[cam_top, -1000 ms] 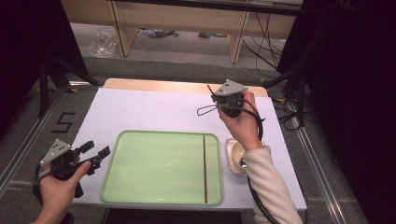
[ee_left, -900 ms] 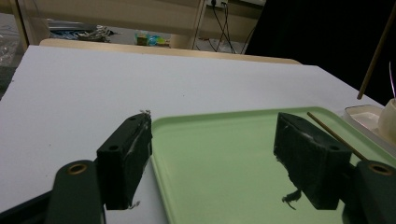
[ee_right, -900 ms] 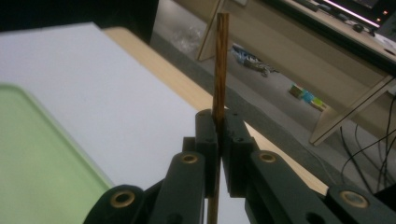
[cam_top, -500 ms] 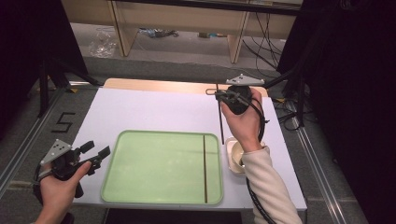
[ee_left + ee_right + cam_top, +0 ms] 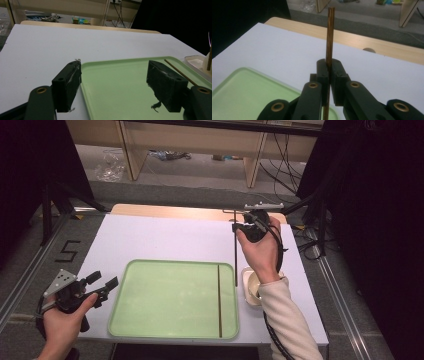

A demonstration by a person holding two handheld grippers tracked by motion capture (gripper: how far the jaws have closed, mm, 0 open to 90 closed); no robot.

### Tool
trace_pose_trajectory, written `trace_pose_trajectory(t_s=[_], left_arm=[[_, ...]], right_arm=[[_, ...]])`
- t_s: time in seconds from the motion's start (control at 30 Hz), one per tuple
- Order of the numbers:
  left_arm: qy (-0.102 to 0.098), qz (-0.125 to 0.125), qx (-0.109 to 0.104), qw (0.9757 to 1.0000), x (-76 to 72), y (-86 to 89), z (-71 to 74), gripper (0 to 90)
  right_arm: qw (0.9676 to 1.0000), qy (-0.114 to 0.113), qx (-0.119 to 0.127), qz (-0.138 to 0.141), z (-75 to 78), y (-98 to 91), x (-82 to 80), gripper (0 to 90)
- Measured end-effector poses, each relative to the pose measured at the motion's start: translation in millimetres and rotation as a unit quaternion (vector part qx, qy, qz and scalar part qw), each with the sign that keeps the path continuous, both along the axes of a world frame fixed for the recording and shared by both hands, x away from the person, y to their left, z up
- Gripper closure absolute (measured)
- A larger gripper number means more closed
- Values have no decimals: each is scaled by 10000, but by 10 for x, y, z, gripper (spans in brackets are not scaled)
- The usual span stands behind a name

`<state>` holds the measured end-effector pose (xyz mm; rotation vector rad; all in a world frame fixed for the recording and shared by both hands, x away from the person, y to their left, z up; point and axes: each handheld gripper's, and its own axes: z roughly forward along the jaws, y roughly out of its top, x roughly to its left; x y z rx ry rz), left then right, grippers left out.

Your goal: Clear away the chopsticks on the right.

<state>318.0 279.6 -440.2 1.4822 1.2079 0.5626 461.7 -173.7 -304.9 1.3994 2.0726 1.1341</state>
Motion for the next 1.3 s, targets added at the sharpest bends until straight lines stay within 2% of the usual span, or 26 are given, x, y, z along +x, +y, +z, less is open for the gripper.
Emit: trace_pose_trajectory(t_s=[0.07,0.2,0.23,0.27,0.5,0.57,0.63,0.73,0.83,1.0,1.03,1.1,1.17,1.2,1.3], left_arm=[[9,4,5,10000,1,1,-2,276],[5,2,1,10000,4,-2,-2,276],[7,0,-5,10000,5,-2,-2,276],[5,2,1,10000,5,0,-1,276],[-28,13,-4,10000,0,0,9,276],[-32,23,-1,10000,-1,1,11,276],[-32,26,-5,10000,2,2,9,276],[-26,10,-3,10000,4,-1,7,276],[-34,22,0,10000,0,2,10,276],[-39,6,33,10000,0,-3,10,276],[-44,11,40,10000,-1,-5,12,276],[-52,21,45,10000,-3,-3,15,276],[-48,23,40,10000,-1,0,13,276],[-46,20,33,10000,1,0,12,276],[-63,14,29,10000,-2,-3,16,271]], right_arm=[[9999,122,-24,-93,-12,3,3,874],[9996,288,-23,-58,-37,8,28,873],[9989,447,13,-131,-27,18,13,873],[9989,459,7,-67,-41,14,30,873],[9977,668,40,-85,-50,0,40,873],[9982,602,-2,-36,-60,-17,55,873],[9967,795,93,-168,-51,-6,39,873],[9972,735,49,-117,-76,-27,67,873],[9962,847,115,-188,-90,-20,71,873],[9960,872,-7,-182,-99,-24,70,873],[9945,1012,78,-270,-84,-7,63,873],[9939,1054,97,-311,-93,-4,66,873],[9926,1132,-21,-442,-90,7,66,874],[9933,1101,-46,-350,-102,3,81,873],[9925,1155,-86,-386,-115,11,85,874]])
